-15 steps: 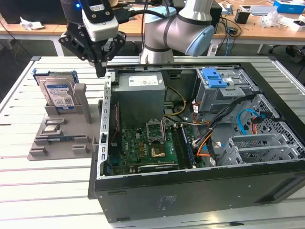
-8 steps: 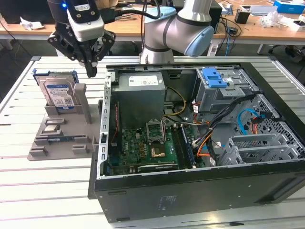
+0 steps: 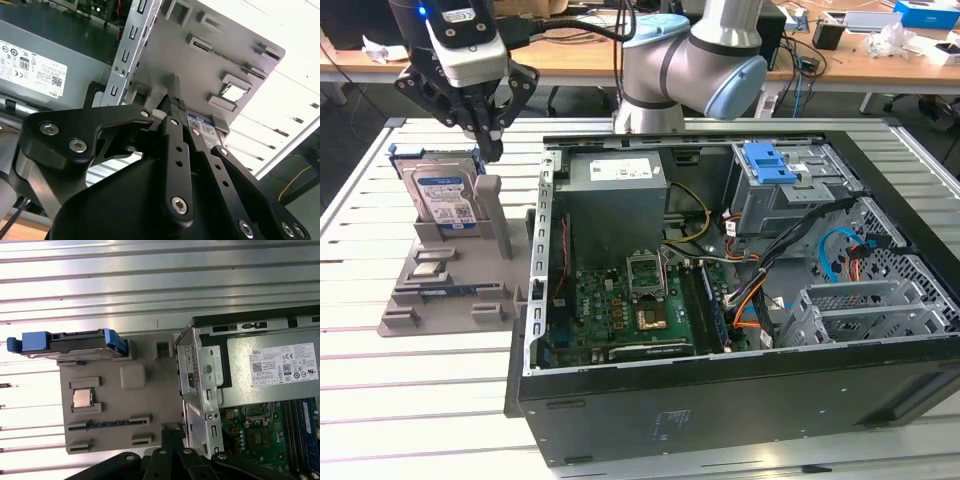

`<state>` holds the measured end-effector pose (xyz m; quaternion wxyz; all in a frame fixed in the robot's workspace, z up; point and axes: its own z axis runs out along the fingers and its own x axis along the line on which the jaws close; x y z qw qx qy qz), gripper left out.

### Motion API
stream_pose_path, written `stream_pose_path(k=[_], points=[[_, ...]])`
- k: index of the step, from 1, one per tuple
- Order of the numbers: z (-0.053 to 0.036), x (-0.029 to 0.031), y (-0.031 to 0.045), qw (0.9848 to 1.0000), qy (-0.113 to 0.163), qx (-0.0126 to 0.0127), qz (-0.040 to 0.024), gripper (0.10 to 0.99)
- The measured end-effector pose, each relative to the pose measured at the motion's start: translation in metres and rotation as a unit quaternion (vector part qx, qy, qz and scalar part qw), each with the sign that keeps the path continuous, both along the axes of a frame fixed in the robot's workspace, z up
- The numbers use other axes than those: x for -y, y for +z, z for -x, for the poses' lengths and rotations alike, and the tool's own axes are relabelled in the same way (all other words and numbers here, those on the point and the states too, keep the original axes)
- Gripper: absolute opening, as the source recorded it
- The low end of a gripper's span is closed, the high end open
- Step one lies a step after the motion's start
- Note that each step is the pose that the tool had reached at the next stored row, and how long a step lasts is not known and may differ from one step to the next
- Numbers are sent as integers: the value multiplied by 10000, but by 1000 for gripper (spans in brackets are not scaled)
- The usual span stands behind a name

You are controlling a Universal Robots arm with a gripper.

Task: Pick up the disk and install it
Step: 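Reach for the disk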

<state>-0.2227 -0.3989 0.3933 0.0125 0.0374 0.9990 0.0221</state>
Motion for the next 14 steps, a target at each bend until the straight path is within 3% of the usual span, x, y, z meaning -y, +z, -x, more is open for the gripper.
stream_pose_path(k=[14], points=[[331, 0, -1, 10000, -1, 1, -1, 106]])
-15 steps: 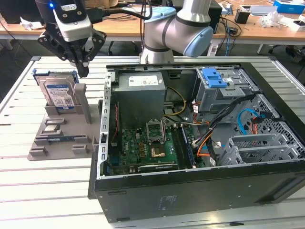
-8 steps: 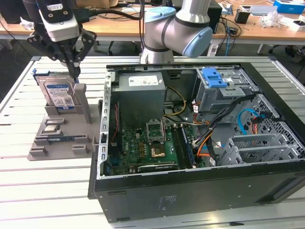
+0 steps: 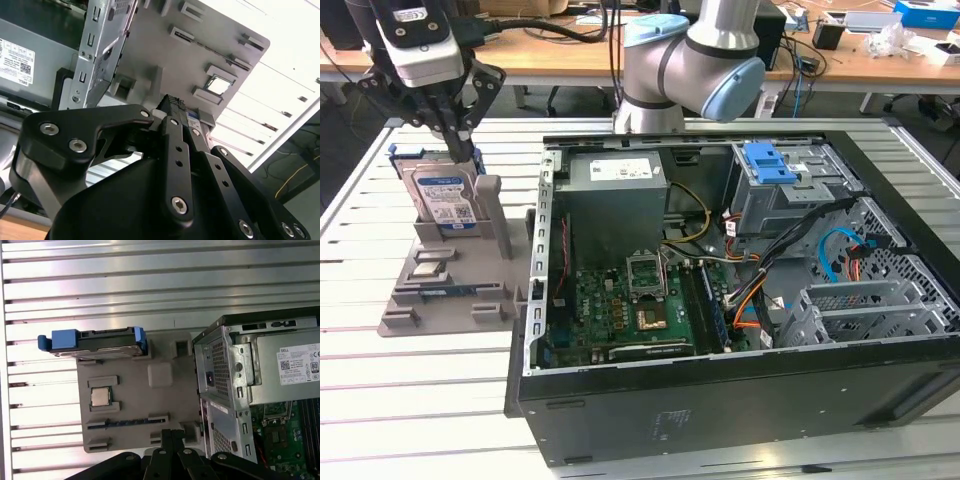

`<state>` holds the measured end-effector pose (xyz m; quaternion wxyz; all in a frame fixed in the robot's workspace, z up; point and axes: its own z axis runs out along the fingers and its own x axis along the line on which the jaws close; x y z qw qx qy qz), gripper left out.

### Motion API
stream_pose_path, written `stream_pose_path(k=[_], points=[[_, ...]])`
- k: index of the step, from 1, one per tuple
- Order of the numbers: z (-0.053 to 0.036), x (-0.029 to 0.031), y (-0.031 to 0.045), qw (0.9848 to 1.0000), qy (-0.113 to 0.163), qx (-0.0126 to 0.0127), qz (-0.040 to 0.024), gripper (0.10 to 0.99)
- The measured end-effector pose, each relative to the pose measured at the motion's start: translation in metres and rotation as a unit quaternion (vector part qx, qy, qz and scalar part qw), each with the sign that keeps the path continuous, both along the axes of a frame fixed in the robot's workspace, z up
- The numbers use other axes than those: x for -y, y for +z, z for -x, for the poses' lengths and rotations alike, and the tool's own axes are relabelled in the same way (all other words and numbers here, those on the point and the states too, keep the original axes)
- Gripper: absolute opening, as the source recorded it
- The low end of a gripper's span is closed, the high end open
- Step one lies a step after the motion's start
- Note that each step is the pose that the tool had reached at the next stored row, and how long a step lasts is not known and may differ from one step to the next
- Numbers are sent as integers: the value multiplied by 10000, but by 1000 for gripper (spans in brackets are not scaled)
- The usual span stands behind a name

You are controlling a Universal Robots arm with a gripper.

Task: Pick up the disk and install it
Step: 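Reach for the disk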

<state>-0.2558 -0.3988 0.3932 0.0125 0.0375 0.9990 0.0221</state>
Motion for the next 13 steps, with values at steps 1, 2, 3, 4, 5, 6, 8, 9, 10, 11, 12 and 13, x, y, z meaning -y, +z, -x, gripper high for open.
stream_pose_path(k=[1, 2, 3, 4, 5, 6, 8, 9, 10, 11, 12, 13], points=[[20, 0, 0, 10000, 0, 0, 0, 106], [43, 0, 0, 10000, 1, 0, 0, 106], [63, 0, 0, 10000, 1, 0, 0, 106], [90, 0, 0, 10000, 1, 0, 0, 106], [109, 0, 0, 10000, 1, 0, 0, 106], [146, 0, 0, 10000, 1, 0, 0, 106], [211, 0, 0, 10000, 0, 0, 0, 106], [232, 0, 0, 10000, 0, 0, 0, 106], [251, 0, 0, 10000, 0, 0, 0, 106], [266, 0, 0, 10000, 0, 0, 0, 106], [281, 0, 0, 10000, 0, 0, 0, 106], [295, 0, 0, 10000, 1, 0, 0, 106]])
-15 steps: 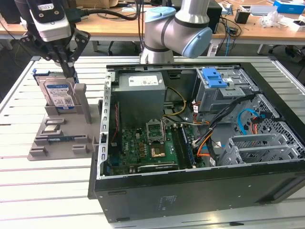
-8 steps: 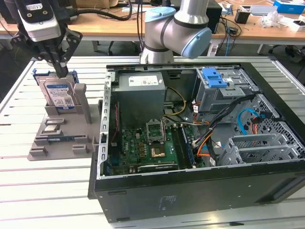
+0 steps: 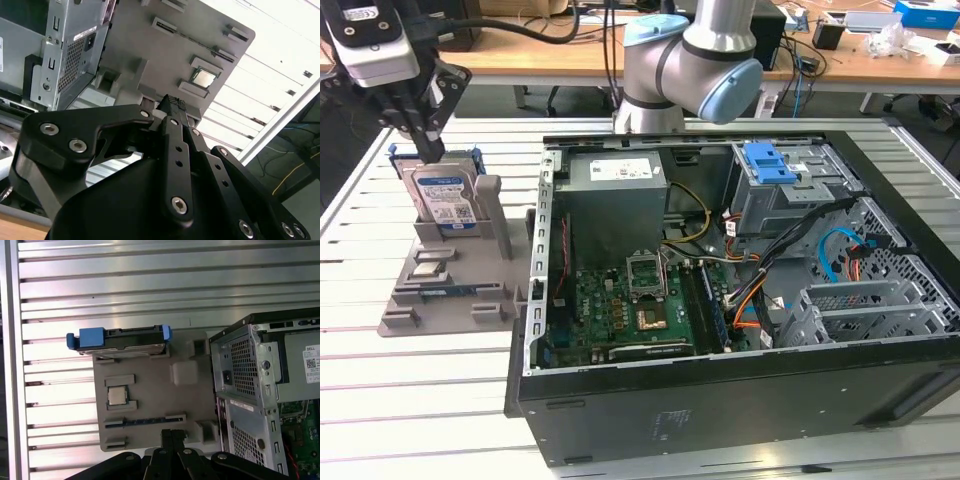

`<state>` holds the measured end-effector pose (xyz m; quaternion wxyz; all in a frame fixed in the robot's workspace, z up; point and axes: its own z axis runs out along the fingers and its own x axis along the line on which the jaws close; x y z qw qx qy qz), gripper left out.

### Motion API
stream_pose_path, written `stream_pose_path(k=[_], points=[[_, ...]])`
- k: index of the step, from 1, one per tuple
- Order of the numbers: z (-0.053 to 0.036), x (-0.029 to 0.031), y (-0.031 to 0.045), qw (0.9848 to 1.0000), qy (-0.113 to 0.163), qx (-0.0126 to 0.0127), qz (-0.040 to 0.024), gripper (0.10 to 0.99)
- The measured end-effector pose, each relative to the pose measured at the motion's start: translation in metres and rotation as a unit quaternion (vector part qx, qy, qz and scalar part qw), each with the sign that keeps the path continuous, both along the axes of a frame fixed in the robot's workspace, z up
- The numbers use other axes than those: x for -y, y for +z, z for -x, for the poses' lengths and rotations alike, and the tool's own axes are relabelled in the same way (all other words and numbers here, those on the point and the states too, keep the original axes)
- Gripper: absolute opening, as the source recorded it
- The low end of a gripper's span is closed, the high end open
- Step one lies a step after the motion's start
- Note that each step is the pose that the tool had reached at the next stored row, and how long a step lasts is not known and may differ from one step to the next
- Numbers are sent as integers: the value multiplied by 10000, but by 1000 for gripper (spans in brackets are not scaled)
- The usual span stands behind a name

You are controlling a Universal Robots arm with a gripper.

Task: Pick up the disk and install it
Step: 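Reach for the disk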

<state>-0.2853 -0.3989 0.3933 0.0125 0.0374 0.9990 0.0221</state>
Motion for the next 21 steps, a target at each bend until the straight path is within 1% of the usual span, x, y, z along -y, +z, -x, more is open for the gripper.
stream_pose_path(k=[2, 4, 8, 10, 14, 16, 21], points=[[33, 0, 0, 10000, 0, 0, 0, 106], [87, 0, 0, 10000, 0, 0, 0, 106], [154, 0, 0, 10000, -1, 0, 0, 106], [217, 0, 0, 10000, 0, 0, 0, 106], [295, 0, 0, 10000, 0, 0, 0, 106], [352, 0, 0, 10000, 0, 0, 0, 106], [431, 0, 0, 10000, 0, 0, 0, 106]])
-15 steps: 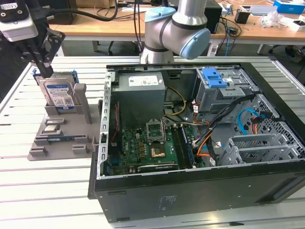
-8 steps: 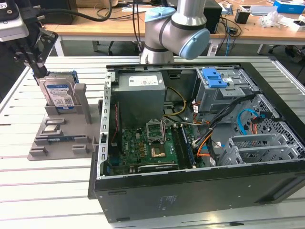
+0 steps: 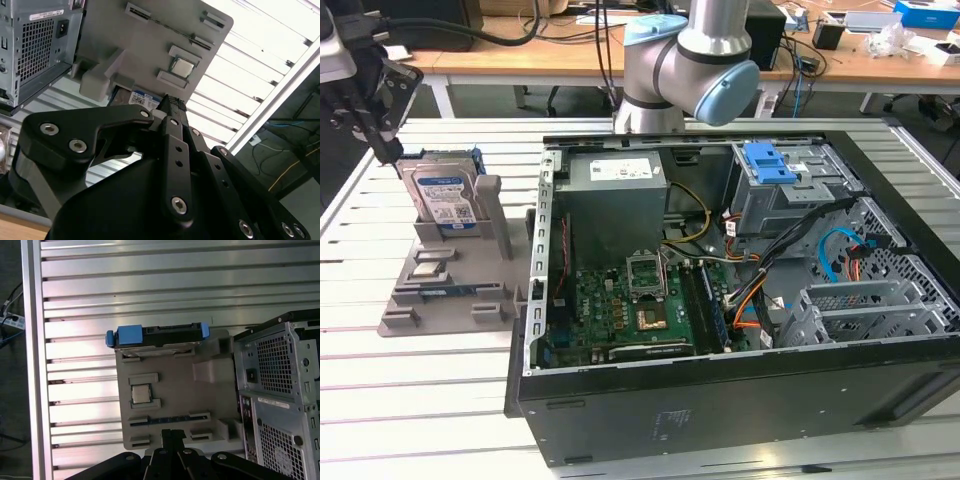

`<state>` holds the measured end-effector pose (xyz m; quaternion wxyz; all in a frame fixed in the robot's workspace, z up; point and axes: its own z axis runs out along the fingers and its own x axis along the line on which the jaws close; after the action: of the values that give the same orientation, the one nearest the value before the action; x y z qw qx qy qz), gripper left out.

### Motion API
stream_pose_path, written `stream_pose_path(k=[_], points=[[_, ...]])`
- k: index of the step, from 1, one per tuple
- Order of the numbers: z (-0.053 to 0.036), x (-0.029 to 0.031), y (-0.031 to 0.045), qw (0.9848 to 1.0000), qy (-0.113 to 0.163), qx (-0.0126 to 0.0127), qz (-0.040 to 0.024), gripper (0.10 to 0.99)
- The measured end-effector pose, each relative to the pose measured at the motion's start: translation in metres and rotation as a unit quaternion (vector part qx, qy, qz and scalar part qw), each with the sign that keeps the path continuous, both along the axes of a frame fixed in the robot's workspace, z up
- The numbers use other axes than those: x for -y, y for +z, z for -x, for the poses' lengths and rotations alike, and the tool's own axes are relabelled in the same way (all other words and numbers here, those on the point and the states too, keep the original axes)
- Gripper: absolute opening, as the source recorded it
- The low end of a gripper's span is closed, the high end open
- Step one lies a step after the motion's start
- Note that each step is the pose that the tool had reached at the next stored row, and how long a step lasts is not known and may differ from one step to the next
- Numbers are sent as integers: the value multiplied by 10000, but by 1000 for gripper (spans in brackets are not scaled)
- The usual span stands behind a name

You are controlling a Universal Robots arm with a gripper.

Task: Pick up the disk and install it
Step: 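Reach for the disk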

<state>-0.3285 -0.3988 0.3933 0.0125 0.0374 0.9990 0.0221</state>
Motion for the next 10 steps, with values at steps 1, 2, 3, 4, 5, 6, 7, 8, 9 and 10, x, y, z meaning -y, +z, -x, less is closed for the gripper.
stream_pose_path(k=[1, 2, 3, 4, 5, 6, 7, 8, 9, 10], points=[[15, 0, 0, 10000, 0, 0, 0, 106], [30, 0, 0, 10000, 0, 0, 0, 106], [45, 0, 0, 10000, 0, 0, 0, 106], [61, 0, 1, 10000, 0, 0, 0, 106], [75, 0, 1, 10000, 0, 0, 0, 106], [98, 0, 0, 10000, 0, 0, 0, 106], [114, 0, 0, 10000, 0, 0, 0, 106], [130, 0, 0, 10000, 0, 0, 0, 106], [145, 0, 0, 10000, 0, 0, 0, 106], [160, 0, 0, 10000, 0, 0, 0, 106]])
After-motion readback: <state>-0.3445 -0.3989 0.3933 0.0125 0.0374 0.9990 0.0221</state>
